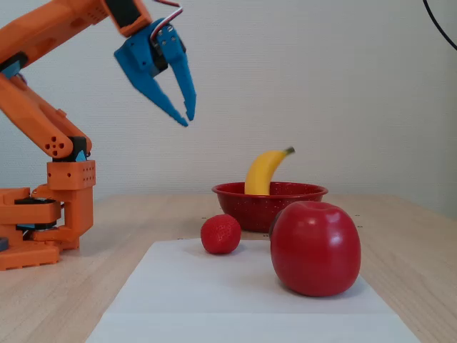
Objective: Grasp the banana and put it in the red bowl
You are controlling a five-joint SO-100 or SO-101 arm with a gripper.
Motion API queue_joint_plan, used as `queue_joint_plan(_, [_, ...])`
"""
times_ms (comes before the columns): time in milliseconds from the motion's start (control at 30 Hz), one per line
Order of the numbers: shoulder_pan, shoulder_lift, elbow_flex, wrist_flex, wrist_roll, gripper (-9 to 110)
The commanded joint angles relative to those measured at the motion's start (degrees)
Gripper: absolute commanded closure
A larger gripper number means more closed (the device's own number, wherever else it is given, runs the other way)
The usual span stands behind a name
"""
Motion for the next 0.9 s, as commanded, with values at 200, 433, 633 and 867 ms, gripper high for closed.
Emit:
queue_joint_plan(200, [-0.97, 14.24, 14.15, -13.80, -1.93, 101])
queue_joint_plan(433, [-1.67, 24.61, 30.59, -27.25, -2.11, 101])
queue_joint_plan(633, [-1.85, 33.22, 43.24, -35.42, -1.93, 101])
queue_joint_plan(867, [-1.58, 40.96, 56.43, -46.23, -1.14, 101])
